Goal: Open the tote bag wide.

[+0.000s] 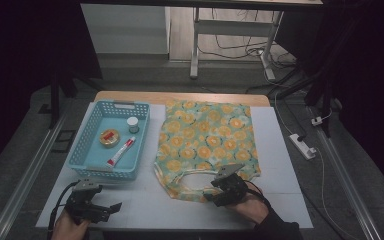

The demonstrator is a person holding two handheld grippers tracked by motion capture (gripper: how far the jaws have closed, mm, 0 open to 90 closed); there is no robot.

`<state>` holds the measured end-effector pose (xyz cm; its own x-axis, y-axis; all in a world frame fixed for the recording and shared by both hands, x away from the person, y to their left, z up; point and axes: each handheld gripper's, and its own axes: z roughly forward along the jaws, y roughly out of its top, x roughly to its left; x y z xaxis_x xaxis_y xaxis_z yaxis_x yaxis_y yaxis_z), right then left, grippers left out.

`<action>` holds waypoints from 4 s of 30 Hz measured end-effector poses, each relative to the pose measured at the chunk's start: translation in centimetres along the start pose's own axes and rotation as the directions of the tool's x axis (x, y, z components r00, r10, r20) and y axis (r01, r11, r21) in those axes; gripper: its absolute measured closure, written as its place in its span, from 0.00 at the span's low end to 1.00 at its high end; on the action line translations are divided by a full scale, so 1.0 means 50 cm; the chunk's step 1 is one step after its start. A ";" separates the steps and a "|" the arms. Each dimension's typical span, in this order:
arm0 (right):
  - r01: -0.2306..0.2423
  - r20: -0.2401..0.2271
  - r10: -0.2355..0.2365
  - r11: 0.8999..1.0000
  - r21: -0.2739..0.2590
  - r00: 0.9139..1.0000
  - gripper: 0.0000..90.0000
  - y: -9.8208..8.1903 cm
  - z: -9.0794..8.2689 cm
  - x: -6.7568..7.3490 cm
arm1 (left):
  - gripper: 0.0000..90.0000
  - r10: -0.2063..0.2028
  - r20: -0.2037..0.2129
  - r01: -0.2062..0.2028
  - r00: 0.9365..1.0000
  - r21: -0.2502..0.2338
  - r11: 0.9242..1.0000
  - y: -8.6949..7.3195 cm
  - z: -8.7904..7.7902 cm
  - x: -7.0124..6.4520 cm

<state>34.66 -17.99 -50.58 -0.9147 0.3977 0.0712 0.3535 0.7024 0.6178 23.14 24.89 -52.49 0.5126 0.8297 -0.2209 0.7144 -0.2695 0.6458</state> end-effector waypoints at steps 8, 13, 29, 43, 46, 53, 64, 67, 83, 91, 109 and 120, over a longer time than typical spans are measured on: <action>-0.010 -0.033 0.009 1.000 -0.021 0.999 0.79 0.009 -0.018 -0.004 | 0.00 0.001 -0.001 -0.001 1.000 0.004 1.000 0.001 0.000 0.000; -0.013 -0.038 0.012 1.000 -0.026 0.999 0.83 0.018 -0.028 -0.010 | 0.00 0.000 -0.001 0.000 1.000 0.004 1.000 0.001 0.001 0.000; -0.037 -0.040 0.036 0.999 -0.026 0.999 0.67 0.025 -0.022 -0.023 | 0.00 0.000 -0.002 0.000 1.000 0.008 1.000 0.001 0.001 0.000; -0.006 -0.040 0.005 1.000 -0.030 0.999 1.00 0.033 -0.024 -0.029 | 0.00 0.001 -0.006 -0.001 1.000 0.007 1.000 0.002 0.002 -0.001; -0.028 -0.029 0.027 0.998 -0.049 0.999 1.00 0.047 -0.028 -0.042 | 0.00 0.001 -0.002 -0.001 1.000 0.008 1.000 0.002 0.002 0.000; -0.037 -0.028 0.035 0.997 -0.065 0.999 1.00 0.074 -0.029 -0.070 | 0.00 0.000 0.000 0.000 1.000 0.006 1.000 0.002 0.001 0.001; -0.072 0.001 0.073 0.989 -0.130 0.997 1.00 0.122 -0.030 -0.124 | 0.00 -0.004 0.001 0.004 1.000 0.004 1.000 0.001 0.001 0.002; -0.077 0.005 0.079 0.988 -0.134 0.997 1.00 0.133 -0.023 -0.138 | 0.00 -0.004 0.001 0.004 1.000 0.004 1.000 0.001 0.001 0.002; -0.124 0.067 0.139 0.974 -0.191 0.988 1.00 0.182 -0.008 -0.237 | 0.00 -0.007 0.004 0.007 1.000 0.006 1.000 0.001 0.002 0.003; -0.108 0.106 0.129 0.977 -0.183 0.986 1.00 0.198 0.011 -0.266 | 0.00 -0.011 0.001 0.011 1.000 0.006 1.000 0.001 0.002 0.003; -0.113 0.170 0.138 0.982 -0.148 0.976 1.00 0.202 0.077 -0.340 | 0.00 -0.013 0.003 0.013 1.000 0.008 1.000 0.002 0.003 0.004; -0.144 0.171 0.157 0.986 -0.088 0.973 0.94 0.178 0.122 -0.356 | 0.00 -0.008 0.000 0.008 1.000 0.009 1.000 0.001 0.003 0.003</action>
<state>55.29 -15.22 -51.11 -0.8006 0.5984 0.0321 0.4628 0.5835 0.6673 23.32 24.92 -52.57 0.5068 0.8318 -0.2266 0.7230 -0.2670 0.6371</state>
